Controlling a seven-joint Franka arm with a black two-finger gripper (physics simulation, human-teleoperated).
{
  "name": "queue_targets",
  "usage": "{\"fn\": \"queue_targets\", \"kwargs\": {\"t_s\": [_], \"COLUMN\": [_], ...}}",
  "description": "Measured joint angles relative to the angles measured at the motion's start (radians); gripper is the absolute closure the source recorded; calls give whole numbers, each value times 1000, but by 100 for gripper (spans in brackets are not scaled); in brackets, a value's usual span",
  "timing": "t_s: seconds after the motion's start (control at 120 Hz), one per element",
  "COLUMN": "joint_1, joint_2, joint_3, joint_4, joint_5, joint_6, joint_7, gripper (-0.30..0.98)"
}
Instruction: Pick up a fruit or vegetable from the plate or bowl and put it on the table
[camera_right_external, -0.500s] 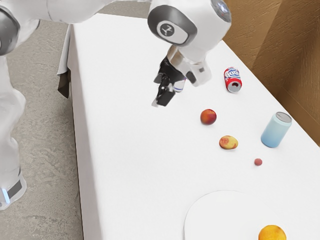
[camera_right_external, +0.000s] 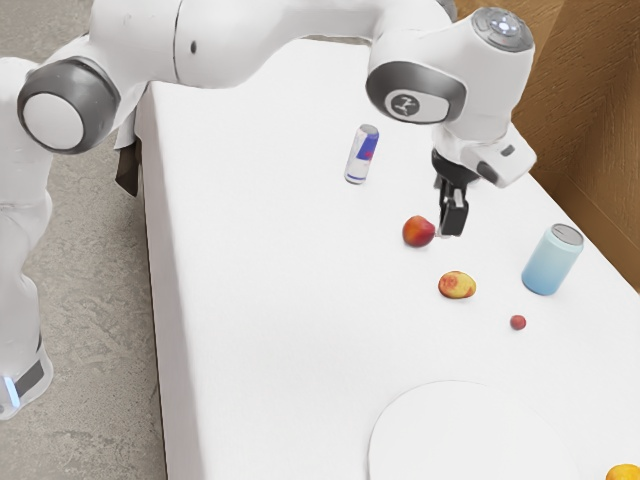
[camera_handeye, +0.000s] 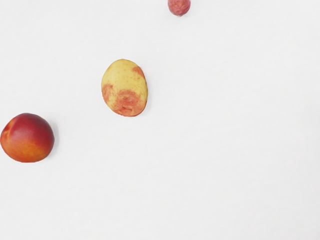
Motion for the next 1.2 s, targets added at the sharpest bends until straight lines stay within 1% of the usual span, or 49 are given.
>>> {"fn": "queue_targets", "kwargs": {"t_s": [0.092,0.142,0.3,0.408,0.45,0.558,0.625,0.717,0.883,1.2], "joint_1": [40,79,183,222,238,270,286,298,292,301], "joint_2": [170,220,300,366,384,460,494,552,581,590], "joint_3": [-20,-29,-37,-37,-39,-54,-66,-75,-92,-92], "joint_4": [223,290,339,394,404,494,516,585,614,599], "joint_5": [-49,-73,-143,-181,-191,-208,-214,-228,-241,-244], "joint_6": [-15,-32,-66,-77,-79,-84,-86,-88,-75,-46], "joint_7": [68,104,217,288,312,370,401,439,479,399], "gripper": [0,0,0,0,0,0,0,0,0,0]}}
